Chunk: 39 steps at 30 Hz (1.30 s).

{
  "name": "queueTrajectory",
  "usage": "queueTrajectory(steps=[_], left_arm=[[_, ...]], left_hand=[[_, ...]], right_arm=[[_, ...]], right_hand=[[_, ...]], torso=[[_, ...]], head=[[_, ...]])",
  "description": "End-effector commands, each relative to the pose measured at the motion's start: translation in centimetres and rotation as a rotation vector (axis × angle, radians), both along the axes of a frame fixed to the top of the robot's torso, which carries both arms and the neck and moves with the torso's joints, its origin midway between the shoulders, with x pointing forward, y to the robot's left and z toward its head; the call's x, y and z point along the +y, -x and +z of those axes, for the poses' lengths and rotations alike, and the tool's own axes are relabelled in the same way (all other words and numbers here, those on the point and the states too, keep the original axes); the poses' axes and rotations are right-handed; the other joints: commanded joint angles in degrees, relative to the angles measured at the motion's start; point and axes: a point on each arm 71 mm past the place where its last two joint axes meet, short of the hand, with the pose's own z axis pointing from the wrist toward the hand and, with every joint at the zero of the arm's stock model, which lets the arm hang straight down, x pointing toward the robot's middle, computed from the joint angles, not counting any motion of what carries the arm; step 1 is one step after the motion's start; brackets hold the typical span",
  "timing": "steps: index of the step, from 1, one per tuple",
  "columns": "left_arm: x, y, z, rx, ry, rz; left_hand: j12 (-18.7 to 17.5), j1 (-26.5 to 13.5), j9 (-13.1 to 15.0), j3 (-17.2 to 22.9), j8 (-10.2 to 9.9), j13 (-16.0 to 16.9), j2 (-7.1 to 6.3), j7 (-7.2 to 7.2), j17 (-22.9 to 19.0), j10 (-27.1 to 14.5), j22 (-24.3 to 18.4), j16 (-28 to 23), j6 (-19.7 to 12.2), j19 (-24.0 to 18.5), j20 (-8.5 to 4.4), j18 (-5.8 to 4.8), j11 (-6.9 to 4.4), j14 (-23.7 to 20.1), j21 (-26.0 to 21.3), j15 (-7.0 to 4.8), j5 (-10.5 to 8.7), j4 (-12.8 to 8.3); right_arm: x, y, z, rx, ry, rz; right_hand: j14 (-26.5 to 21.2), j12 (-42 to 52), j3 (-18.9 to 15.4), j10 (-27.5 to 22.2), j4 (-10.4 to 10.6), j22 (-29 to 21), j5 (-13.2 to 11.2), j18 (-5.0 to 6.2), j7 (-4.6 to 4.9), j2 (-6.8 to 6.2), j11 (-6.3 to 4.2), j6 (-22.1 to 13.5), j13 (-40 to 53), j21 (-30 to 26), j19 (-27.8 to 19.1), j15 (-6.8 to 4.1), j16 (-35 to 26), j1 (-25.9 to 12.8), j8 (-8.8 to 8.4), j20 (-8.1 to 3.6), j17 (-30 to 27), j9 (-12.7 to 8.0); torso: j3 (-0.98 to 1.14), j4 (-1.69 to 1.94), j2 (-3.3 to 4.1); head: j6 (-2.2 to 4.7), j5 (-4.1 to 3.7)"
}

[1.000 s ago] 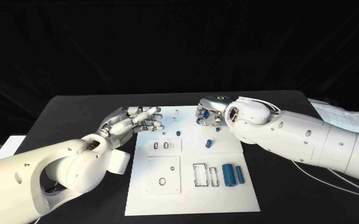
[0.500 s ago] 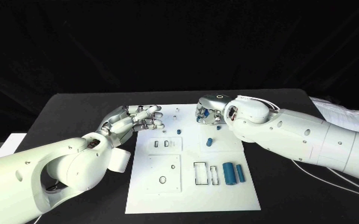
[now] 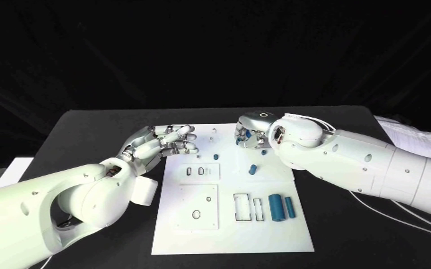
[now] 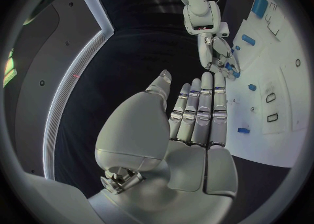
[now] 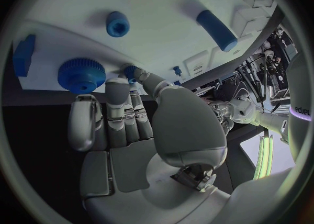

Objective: Assemble the parts on the task board

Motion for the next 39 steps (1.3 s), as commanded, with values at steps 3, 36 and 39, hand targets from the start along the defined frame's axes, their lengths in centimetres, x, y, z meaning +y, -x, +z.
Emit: queueTrajectory(steps=[3,36,39], left_arm=[[-0.3,0.1,0.2,-0.007,0.021,-0.020],[-0.3,0.3,0.3,0.002,0.033,-0.021],[-0.3,0.3,0.3,0.001,0.034,-0.022]], left_hand=[[0.34,-0.03,0.05,0.10,-0.06,-0.01,0.64,0.20,-0.09,-0.23,-0.08,-0.26,0.05,0.35,-0.05,0.75,-0.02,0.30,-0.27,0.04,-0.24,-0.36],[0.28,-0.29,0.00,0.10,-0.13,-0.10,0.84,0.35,-0.45,-0.50,-0.39,-1.13,-0.18,0.54,-0.05,0.70,0.09,0.70,-0.56,0.10,-0.28,-0.30],[0.28,-0.29,0.00,0.10,-0.13,-0.10,0.84,0.35,-0.45,-0.50,-0.39,-1.13,-0.18,0.54,-0.05,0.70,0.09,0.70,-0.56,0.10,-0.28,-0.30]], right_arm=[[-0.3,0.0,-1.1,0.049,0.056,-0.022],[2.8,0.1,1.3,-0.191,-0.203,0.006],[3.2,-0.1,1.3,-0.190,-0.203,0.007]], right_hand=[[-0.01,-0.38,0.21,0.43,0.04,0.04,-0.32,-0.51,0.05,-0.46,0.01,0.25,-0.09,0.22,0.37,-0.26,0.21,-0.09,-0.13,-0.11,-0.05,-0.08],[-0.39,-0.81,2.81,1.00,0.52,0.52,-0.76,-0.58,0.12,-0.07,0.01,0.90,-0.12,0.57,0.39,-0.25,1.11,0.65,-0.36,-0.14,0.24,0.05],[-0.39,-0.81,2.81,1.00,0.52,0.52,-0.76,-0.58,0.12,-0.07,0.01,0.90,-0.12,0.57,0.39,-0.25,1.11,0.65,-0.36,-0.14,0.24,0.05]], torso=[[-0.02,-0.01,0.06],[0.09,0.26,0.87],[0.14,0.34,1.03]], head=[[0.11,-0.02],[1.12,0.66],[1.25,0.69]])
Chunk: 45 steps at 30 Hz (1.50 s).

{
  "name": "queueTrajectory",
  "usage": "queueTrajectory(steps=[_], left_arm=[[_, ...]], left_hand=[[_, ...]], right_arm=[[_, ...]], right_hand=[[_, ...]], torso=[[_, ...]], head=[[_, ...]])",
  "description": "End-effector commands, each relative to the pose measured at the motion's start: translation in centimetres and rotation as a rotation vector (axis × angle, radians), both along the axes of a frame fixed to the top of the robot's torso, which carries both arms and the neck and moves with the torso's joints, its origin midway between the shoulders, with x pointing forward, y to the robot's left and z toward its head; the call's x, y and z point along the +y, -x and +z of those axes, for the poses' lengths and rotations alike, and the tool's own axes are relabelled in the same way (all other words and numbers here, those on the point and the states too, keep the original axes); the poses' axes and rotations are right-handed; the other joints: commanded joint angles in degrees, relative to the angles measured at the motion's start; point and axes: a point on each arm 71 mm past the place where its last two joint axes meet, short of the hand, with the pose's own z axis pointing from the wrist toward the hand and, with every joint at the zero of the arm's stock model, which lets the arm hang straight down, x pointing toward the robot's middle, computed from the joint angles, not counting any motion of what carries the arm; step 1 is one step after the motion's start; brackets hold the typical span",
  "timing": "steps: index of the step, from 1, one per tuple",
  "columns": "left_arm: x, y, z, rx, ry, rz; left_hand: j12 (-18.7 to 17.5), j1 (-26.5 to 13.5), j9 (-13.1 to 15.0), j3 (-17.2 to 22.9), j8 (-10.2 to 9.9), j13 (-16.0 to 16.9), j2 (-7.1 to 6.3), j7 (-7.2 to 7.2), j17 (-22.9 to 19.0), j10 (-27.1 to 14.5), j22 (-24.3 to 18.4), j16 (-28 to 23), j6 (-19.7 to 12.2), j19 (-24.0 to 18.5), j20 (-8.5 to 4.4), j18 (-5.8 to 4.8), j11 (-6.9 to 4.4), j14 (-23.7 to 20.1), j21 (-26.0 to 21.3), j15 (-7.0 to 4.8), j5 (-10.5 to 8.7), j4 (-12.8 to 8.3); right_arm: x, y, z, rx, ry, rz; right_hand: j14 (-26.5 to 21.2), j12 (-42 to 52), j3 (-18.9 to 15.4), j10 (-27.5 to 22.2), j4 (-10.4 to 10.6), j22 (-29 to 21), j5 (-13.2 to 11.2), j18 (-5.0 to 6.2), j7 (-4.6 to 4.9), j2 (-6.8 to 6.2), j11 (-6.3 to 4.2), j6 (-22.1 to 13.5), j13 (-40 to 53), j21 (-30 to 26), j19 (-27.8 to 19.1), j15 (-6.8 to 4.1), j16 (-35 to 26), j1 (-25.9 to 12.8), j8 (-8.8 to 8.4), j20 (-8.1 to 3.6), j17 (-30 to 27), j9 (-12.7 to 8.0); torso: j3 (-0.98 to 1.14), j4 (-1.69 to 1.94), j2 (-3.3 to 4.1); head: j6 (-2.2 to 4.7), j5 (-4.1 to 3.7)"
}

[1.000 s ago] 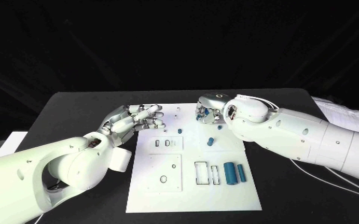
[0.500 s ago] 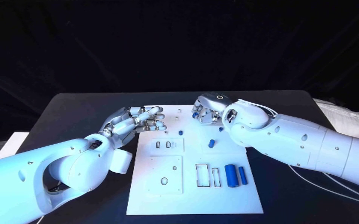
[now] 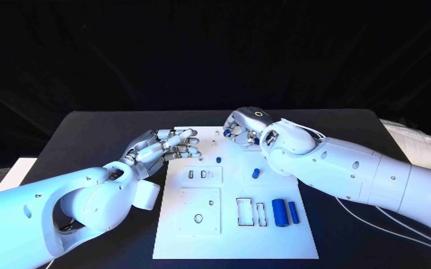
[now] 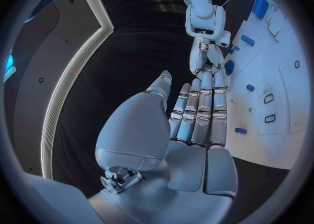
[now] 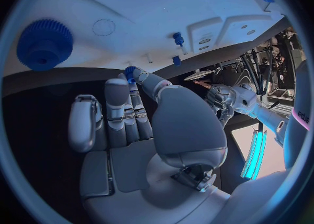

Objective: Assemble the parts on the task board

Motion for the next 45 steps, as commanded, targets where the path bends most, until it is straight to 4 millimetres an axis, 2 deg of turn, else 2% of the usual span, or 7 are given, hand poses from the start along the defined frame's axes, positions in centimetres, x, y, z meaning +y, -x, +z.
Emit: queueTrajectory(steps=[1,12,18,24,30,35,45], left_arm=[[-0.2,0.1,0.2,-0.010,0.020,-0.018],[-0.3,0.2,0.3,-0.009,0.022,-0.022],[-0.4,0.2,0.3,-0.008,0.023,-0.026],[-0.4,0.3,0.3,-0.007,0.024,-0.029],[-0.6,0.4,0.4,-0.006,0.026,-0.034],[-0.6,0.5,0.4,-0.005,0.027,-0.038],[-0.7,0.5,0.4,-0.002,0.027,-0.041]], left_hand=[[0.28,-0.29,0.00,-0.05,-0.14,-0.09,0.39,0.35,-0.09,-0.31,-0.08,-0.17,-0.18,0.54,-0.05,0.71,-0.09,0.30,-0.32,0.09,-0.28,-0.16],[0.28,-0.29,0.00,-0.04,-0.14,-0.09,0.39,0.36,-0.10,-0.32,-0.10,-0.20,-0.19,0.54,-0.04,0.71,-0.09,0.31,-0.34,0.10,-0.27,-0.16],[0.27,-0.28,0.00,-0.04,-0.15,-0.10,0.39,0.36,-0.12,-0.35,-0.12,-0.26,-0.21,0.54,-0.04,0.70,-0.08,0.32,-0.36,0.11,-0.27,-0.18],[0.27,-0.28,0.00,-0.04,-0.15,-0.10,0.39,0.36,-0.12,-0.35,-0.12,-0.26,-0.21,0.54,-0.04,0.70,-0.08,0.32,-0.36,0.11,-0.27,-0.18],[0.27,-0.28,0.00,-0.04,-0.15,-0.10,0.39,0.36,-0.12,-0.35,-0.12,-0.26,-0.21,0.54,-0.04,0.70,-0.08,0.32,-0.36,0.11,-0.27,-0.18],[0.27,-0.28,0.00,-0.04,-0.15,-0.10,0.39,0.36,-0.12,-0.35,-0.12,-0.26,-0.21,0.54,-0.04,0.70,-0.08,0.32,-0.36,0.11,-0.27,-0.18],[0.27,-0.28,0.00,-0.03,-0.15,-0.11,0.40,0.37,-0.15,-0.37,-0.15,-0.35,-0.23,0.55,-0.03,0.70,-0.08,0.35,-0.39,0.11,-0.27,-0.20]], right_arm=[[0.3,-0.2,0.1,-0.013,-0.009,-0.001],[1.4,-0.6,0.0,-0.016,-0.011,-0.013],[1.7,-0.9,-0.1,-0.018,0.000,-0.040],[2.0,-0.9,0.0,-0.016,0.009,-0.055],[2.0,-1.1,-0.1,-0.005,0.028,-0.076],[1.9,-1.3,-0.1,-0.001,0.039,-0.093],[2.4,-1.3,0.1,-0.007,0.035,-0.091]], right_hand=[[-0.19,-0.26,0.37,-0.15,0.14,0.05,-0.22,-0.58,0.22,-0.57,0.34,0.19,-0.02,0.29,0.17,-0.04,0.32,0.16,-0.20,0.08,0.02,0.01],[-0.20,-0.29,0.42,-0.39,0.38,0.01,-0.33,-0.57,0.30,-0.81,0.43,0.06,-0.04,0.28,0.12,0.03,0.41,-0.10,-0.32,0.14,0.02,-0.02],[-0.23,-0.29,0.42,-0.49,0.56,0.04,-0.39,-0.58,0.32,-0.92,0.47,0.03,-0.04,0.30,0.12,0.07,0.40,-0.30,-0.35,0.17,-0.06,-0.02],[-0.31,-0.29,0.43,-0.54,0.64,-0.23,-0.39,-0.52,0.33,-0.94,0.48,0.00,-0.05,0.18,-0.04,0.08,0.09,-0.36,-0.37,0.19,-0.55,-0.03],[-0.39,-0.31,0.47,-0.66,0.76,-0.34,-0.39,-0.50,0.34,-0.98,0.51,-0.06,-0.06,0.13,-0.12,0.11,-0.06,-0.46,-0.40,0.21,-0.79,-0.04],[-0.44,-0.31,0.47,-0.75,0.88,-0.45,-0.42,-0.47,0.34,-1.07,0.53,-0.09,-0.06,0.08,-0.20,0.13,-0.13,-0.59,-0.42,0.24,-0.92,-0.05],[-0.57,-0.31,0.49,-0.86,1.03,-0.70,-0.45,-0.42,0.35,-1.16,0.55,-0.15,-0.06,-0.03,-0.37,0.15,-0.45,-0.71,-0.45,0.26,-1.40,-0.06]], torso=[[0.09,0.15,0.38],[0.25,0.44,0.81],[0.18,0.49,0.84],[0.20,0.36,0.86],[0.13,0.50,0.92],[0.19,0.41,0.95],[0.15,0.49,0.97]], head=[[0.21,0.00],[0.03,0.02],[0.02,0.08],[-0.42,0.28],[-0.54,0.17],[-0.72,0.27],[-0.81,0.57]])
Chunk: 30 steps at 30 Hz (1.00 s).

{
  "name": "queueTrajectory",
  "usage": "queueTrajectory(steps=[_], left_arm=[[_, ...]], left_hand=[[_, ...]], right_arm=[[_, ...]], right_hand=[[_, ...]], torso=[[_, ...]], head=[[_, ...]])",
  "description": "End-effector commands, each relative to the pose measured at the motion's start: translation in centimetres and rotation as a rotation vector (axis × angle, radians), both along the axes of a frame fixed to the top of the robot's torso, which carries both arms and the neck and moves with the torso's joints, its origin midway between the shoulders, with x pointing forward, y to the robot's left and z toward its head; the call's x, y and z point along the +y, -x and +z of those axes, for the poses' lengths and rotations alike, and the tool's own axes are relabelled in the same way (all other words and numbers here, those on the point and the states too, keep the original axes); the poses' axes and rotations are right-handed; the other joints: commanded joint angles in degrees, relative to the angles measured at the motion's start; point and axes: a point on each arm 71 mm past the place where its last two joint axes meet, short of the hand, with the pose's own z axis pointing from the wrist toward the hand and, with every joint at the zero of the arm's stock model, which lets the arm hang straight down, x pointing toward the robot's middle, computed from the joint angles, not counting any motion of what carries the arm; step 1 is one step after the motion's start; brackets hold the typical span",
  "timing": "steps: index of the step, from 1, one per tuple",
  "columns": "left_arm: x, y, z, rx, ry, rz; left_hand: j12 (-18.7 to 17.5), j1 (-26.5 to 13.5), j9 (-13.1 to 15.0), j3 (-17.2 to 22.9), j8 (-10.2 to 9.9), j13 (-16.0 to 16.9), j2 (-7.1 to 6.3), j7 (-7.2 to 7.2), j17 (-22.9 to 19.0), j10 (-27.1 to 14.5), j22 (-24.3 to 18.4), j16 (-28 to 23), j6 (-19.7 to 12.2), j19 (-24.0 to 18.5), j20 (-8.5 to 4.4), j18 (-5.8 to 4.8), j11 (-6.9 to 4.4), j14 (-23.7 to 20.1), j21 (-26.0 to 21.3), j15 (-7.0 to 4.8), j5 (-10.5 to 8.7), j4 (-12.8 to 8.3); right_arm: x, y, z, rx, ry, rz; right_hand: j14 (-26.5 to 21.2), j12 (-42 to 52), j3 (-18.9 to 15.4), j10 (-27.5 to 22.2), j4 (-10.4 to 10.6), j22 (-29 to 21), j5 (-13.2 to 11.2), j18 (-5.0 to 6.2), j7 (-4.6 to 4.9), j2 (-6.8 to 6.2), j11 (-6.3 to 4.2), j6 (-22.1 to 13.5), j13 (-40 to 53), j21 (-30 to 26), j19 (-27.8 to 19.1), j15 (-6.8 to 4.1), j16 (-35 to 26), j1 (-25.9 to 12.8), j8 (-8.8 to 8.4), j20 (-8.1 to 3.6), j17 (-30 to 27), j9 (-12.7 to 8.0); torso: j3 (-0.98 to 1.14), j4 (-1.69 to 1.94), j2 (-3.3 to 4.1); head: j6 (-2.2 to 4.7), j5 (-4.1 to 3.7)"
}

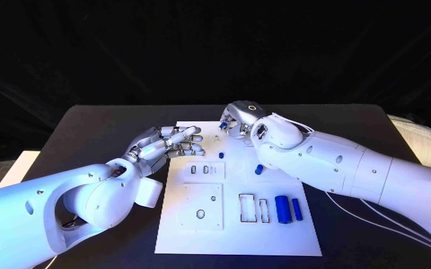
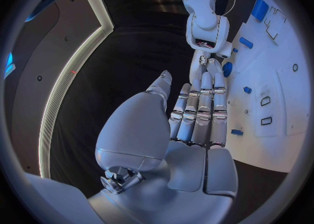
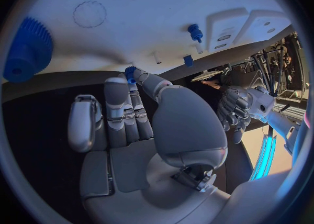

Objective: Assemble the parts on the task board

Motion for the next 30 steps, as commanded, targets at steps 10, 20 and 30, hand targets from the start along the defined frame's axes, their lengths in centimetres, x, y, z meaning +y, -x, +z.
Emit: queueTrajectory(steps=[10,20,30], left_arm=[[-0.4,0.1,0.2,-0.003,0.018,-0.026],[-0.3,-0.1,0.1,-0.001,0.016,-0.023],[-0.2,-0.2,0.0,0.000,0.016,-0.022]], left_hand=[[0.26,-0.27,-0.01,-0.03,-0.15,-0.11,0.40,0.37,-0.12,-0.40,-0.13,-0.43,-0.25,0.56,-0.03,0.70,-0.07,0.38,-0.44,0.12,-0.27,-0.22],[0.26,-0.27,-0.01,-0.04,-0.15,-0.11,0.39,0.36,-0.16,-0.41,-0.16,-0.51,-0.26,0.56,-0.02,0.70,-0.07,0.41,-0.47,0.13,-0.27,-0.24],[0.26,-0.27,-0.01,-0.04,-0.15,-0.11,0.39,0.36,-0.16,-0.41,-0.16,-0.51,-0.26,0.56,-0.02,0.70,-0.07,0.41,-0.47,0.13,-0.27,-0.24]], right_arm=[[1.1,-0.1,0.0,0.001,0.015,0.008],[1.5,0.1,0.0,0.009,0.014,0.024],[1.2,-0.3,-0.2,0.025,0.029,0.004]], right_hand=[[-0.40,-0.34,0.06,-0.66,0.63,0.00,-0.34,-0.44,0.29,-0.77,0.17,-0.02,-0.06,0.03,-0.35,-0.04,-0.29,-0.24,-0.04,0.29,-0.03,-0.02],[-0.43,-0.33,0.08,-0.70,0.67,-0.01,-0.34,-0.43,0.30,-0.80,0.18,-0.06,-0.06,0.03,-0.36,-0.03,-0.35,-0.26,-0.05,0.30,-0.14,-0.03],[-2.15,-0.26,0.03,-6.38,1.72,-5.03,-1.82,0.54,2.16,-2.65,1.67,-5.35,-0.17,-2.47,-3.59,1.21,-4.63,-0.78,-0.37,1.26,-6.00,-0.68]], torso=[[0.01,-0.03,0.11],[-0.03,-0.06,0.11],[-0.02,-0.04,0.14]], head=[[-0.11,0.25],[-0.27,0.41],[-0.27,0.31]])
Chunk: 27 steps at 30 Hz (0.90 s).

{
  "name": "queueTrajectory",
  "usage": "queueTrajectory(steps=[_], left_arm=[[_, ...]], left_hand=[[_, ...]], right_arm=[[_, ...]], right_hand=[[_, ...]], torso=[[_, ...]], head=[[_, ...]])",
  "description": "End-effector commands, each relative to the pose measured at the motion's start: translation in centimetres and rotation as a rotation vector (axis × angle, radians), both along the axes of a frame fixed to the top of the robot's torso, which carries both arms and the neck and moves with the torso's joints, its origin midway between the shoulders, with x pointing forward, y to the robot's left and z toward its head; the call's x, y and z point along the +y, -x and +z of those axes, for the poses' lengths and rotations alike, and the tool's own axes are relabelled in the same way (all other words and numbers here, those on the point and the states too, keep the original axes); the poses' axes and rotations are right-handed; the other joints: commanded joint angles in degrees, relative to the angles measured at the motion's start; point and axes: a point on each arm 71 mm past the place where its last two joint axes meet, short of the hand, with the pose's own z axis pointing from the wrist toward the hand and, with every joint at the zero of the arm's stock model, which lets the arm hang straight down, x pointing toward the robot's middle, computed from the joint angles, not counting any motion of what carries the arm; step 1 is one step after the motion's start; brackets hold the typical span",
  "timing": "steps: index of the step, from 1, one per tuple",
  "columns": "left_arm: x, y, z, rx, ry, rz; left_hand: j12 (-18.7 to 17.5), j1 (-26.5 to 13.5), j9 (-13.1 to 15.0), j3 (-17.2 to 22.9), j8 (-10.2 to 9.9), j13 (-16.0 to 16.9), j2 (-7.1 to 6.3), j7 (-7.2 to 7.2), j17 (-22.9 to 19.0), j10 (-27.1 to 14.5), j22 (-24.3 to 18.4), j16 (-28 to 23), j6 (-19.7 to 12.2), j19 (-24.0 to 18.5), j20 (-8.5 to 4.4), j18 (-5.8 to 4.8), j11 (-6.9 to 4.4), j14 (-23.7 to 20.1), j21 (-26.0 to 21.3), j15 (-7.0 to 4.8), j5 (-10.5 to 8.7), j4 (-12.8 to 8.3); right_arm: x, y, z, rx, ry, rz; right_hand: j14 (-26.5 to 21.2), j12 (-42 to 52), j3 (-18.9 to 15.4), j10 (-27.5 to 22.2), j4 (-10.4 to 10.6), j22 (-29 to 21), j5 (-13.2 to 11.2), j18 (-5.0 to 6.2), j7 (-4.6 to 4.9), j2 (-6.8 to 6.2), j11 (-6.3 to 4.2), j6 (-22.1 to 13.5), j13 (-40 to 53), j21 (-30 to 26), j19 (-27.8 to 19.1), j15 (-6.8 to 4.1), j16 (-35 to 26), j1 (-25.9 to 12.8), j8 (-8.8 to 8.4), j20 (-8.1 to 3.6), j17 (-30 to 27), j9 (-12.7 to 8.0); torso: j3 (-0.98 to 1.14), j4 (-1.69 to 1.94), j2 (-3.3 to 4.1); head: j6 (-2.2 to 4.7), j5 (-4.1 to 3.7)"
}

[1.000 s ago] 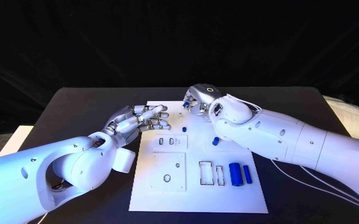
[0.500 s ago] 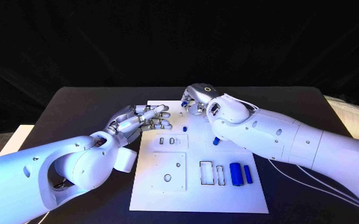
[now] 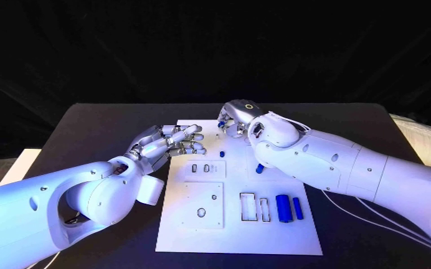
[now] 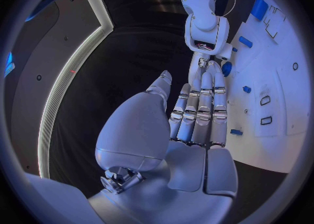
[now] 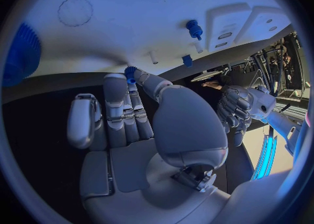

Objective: Assemble the parts on the task board

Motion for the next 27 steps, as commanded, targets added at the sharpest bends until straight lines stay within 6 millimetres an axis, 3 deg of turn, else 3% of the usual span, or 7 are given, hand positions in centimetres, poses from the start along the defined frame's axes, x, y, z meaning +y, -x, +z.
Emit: queueTrajectory(steps=[1,4,11,17,20,24,27], left_arm=[[-0.2,0.1,0.1,-0.003,0.016,-0.021],[-0.2,0.1,0.1,-0.002,0.016,-0.021],[-0.2,0.0,0.1,-0.002,0.015,-0.020],[0.0,0.0,0.1,-0.002,0.014,-0.018],[0.1,0.0,0.1,-0.001,0.013,-0.016],[0.2,0.0,0.1,-0.001,0.012,-0.014],[0.2,0.0,0.1,-0.001,0.015,-0.015]], left_hand=[[0.27,-0.27,-0.01,-0.04,-0.15,-0.06,0.39,0.16,-0.09,-0.41,-0.09,-0.18,-0.05,0.56,-0.02,0.70,-0.07,0.41,-0.24,0.13,-0.27,-0.24],[0.26,-0.25,-0.01,-0.03,-0.15,-0.07,0.40,0.15,-0.12,-0.43,-0.12,-0.25,-0.07,0.57,-0.02,0.70,-0.07,0.43,-0.26,0.13,-0.27,-0.26],[0.26,-0.25,-0.01,-0.03,-0.15,-0.07,0.40,0.15,-0.12,-0.43,-0.12,-0.25,-0.07,0.57,-0.02,0.70,-0.07,0.43,-0.26,0.13,-0.27,-0.26],[0.26,-0.24,-0.01,-0.03,-0.16,-0.07,0.40,0.15,-0.14,-0.45,-0.14,-0.31,-0.08,0.57,-0.02,0.69,-0.07,0.45,-0.29,0.14,-0.28,-0.29],[0.26,-0.24,-0.01,-0.03,-0.16,-0.07,0.40,0.15,-0.14,-0.45,-0.14,-0.31,-0.08,0.57,-0.02,0.69,-0.07,0.45,-0.29,0.14,-0.28,-0.29],[0.26,-0.24,-0.01,-0.03,-0.16,-0.07,0.40,0.15,-0.14,-0.45,-0.14,-0.31,-0.08,0.57,-0.02,0.69,-0.07,0.45,-0.29,0.14,-0.28,-0.29],[0.26,-0.24,-0.01,-0.03,-0.16,-0.07,0.40,0.15,-0.14,-0.45,-0.14,-0.31,-0.08,0.57,-0.02,0.69,-0.07,0.45,-0.29,0.14,-0.28,-0.29]], right_arm=[[0.1,-0.1,-0.3,0.017,0.023,-0.003],[0.0,-0.2,-0.3,0.017,0.022,-0.004],[-0.3,0.2,0.1,-0.009,-0.015,0.019],[-2.2,1.4,1.1,-0.030,-0.078,0.039],[-4.5,2.0,2.0,0.012,-0.136,0.010],[-7.4,2.5,2.6,0.121,-0.196,-0.057],[-9.1,2.6,2.8,0.185,-0.204,-0.095]], right_hand=[[-1.20,0.01,-0.51,-4.32,0.66,-3.27,-1.26,0.82,0.99,-1.33,1.05,-4.06,-0.02,-1.75,-2.04,0.50,-2.73,-0.03,-0.29,0.68,-3.56,-0.20],[-1.66,-0.18,-2.13,-9.65,0.98,-6.60,-1.64,1.48,1.25,-2.14,1.66,-8.55,-0.09,-3.59,-3.96,1.01,-4.25,0.80,-0.33,1.18,-5.24,-0.25],[-1.32,0.65,-3.42,-9.00,1.76,-6.98,-1.39,1.53,1.35,-1.53,1.67,-8.24,0.17,-3.97,-3.78,1.00,-4.77,2.17,-0.03,1.32,-5.89,-0.01],[-0.89,2.38,-2.46,-3.38,2.22,-6.07,-0.83,1.31,0.58,-1.19,0.70,-5.95,0.21,-3.57,-2.94,0.30,-4.94,2.49,0.22,0.76,-6.33,0.13],[0.27,4.42,-1.77,2.58,2.94,-2.02,-0.86,0.53,0.27,-1.42,-0.36,-4.78,0.86,-1.53,-0.48,-0.44,-2.50,1.95,0.26,0.20,-3.51,0.15],[1.72,8.57,-3.00,11.31,3.45,2.63,-0.04,-0.39,-0.31,-3.19,-1.92,-7.08,3.40,0.86,2.27,-1.65,1.92,1.29,-0.31,-0.83,2.07,-0.19],[3.24,12.30,-5.63,15.89,4.31,6.15,1.04,-1.10,-1.13,-4.48,-2.96,-8.66,6.72,2.67,4.28,-2.50,8.32,0.70,-0.19,-1.75,10.69,-0.11]], torso=[[0.01,0.04,0.02],[0.04,0.06,0.04],[0.06,-0.01,0.01],[0.11,-0.19,-0.08],[0.12,-0.41,-0.20],[0.16,-0.69,-0.29],[0.20,-0.99,-0.44]], head=[[0.03,-0.05],[0.00,-0.04],[-0.03,-0.05],[0.16,-0.07],[0.32,-0.10],[0.65,-0.27],[0.69,-0.41]])
